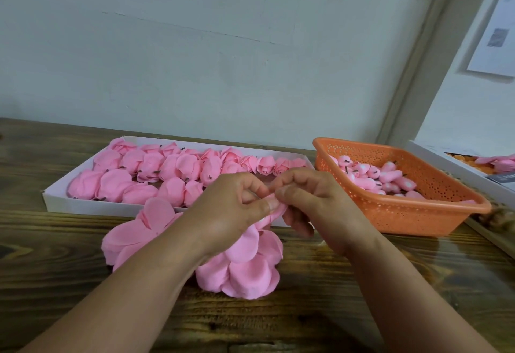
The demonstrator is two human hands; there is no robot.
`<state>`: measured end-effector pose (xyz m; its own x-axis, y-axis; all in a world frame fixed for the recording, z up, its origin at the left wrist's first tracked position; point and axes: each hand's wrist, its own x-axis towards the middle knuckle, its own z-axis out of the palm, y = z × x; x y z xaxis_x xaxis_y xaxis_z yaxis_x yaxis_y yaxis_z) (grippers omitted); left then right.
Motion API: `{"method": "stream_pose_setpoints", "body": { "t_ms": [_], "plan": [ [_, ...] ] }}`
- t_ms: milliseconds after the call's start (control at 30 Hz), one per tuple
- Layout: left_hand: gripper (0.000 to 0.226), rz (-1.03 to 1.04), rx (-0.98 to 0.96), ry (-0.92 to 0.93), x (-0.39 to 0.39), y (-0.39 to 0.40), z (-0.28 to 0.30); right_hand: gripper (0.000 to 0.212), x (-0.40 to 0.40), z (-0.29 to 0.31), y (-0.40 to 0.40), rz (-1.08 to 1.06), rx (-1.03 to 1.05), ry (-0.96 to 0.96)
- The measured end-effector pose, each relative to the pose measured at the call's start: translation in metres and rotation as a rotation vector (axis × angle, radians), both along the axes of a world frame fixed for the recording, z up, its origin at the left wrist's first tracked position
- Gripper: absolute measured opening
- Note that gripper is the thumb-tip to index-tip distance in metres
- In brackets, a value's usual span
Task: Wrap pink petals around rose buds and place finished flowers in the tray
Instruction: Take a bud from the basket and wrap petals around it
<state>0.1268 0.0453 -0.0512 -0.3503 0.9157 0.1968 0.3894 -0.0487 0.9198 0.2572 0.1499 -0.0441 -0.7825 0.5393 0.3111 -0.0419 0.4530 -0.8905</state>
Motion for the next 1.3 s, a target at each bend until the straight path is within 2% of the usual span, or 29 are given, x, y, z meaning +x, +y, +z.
{"method": "stream_pose_setpoints", "body": {
  "t_ms": [100, 200, 300, 400, 467, 533, 633, 700, 767, 900, 1000, 1100, 1167, 1300],
  "plan": [
    [0.007, -0.021, -0.03, 0.061, 0.001, -0.001, 0.0, 0.031, -0.002, -0.001, 0.0, -0.11, 0.073, -0.016],
    [0.008, -0.011, -0.028, -0.004, 0.0, -0.001, 0.003, 0.029, -0.001, -0.001, 0.006, -0.221, 0.071, 0.094],
    [0.008, -0.013, -0.03, -0.051, -0.001, -0.002, 0.004, 0.009, 0.002, 0.0, 0.009, -0.086, 0.044, 0.149],
    [0.01, -0.046, -0.045, -0.093, -0.002, -0.003, 0.005, 0.024, 0.003, -0.002, 0.009, 0.133, 0.026, 0.066],
    [0.009, -0.086, -0.07, -0.1, -0.003, -0.003, 0.005, 0.021, 0.004, -0.003, 0.009, 0.214, 0.002, 0.046],
    [0.007, -0.125, -0.089, -0.083, -0.003, -0.004, 0.004, 0.018, 0.005, -0.003, 0.009, 0.228, -0.01, 0.062],
    [0.007, -0.134, -0.099, -0.093, -0.004, -0.004, 0.004, 0.028, 0.005, -0.003, 0.013, 0.194, -0.046, 0.128],
    [0.014, -0.12, -0.094, -0.148, -0.005, -0.004, 0.005, 0.029, 0.005, -0.003, 0.018, 0.156, -0.116, 0.23],
    [0.023, -0.113, -0.093, -0.201, -0.005, -0.004, 0.005, 0.021, 0.006, -0.004, 0.022, 0.13, -0.181, 0.291],
    [0.023, -0.128, -0.081, -0.237, -0.005, -0.004, 0.004, 0.037, 0.006, -0.009, 0.022, 0.225, -0.118, 0.136],
    [0.025, -0.111, -0.095, -0.265, -0.005, -0.003, 0.004, 0.025, 0.003, -0.01, 0.018, 0.291, -0.09, 0.143],
    [0.008, -0.101, -0.102, -0.26, -0.002, -0.002, 0.003, 0.013, 0.001, -0.01, 0.019, 0.229, -0.168, 0.197],
    [0.007, -0.101, -0.095, -0.355, -0.003, -0.001, 0.002, 0.013, 0.003, -0.01, 0.022, 0.197, -0.242, 0.214],
    [0.029, -0.169, -0.122, -0.68, -0.005, -0.003, 0.006, 0.03, 0.005, -0.012, 0.023, 0.335, -0.25, 0.096]
  ]
}}
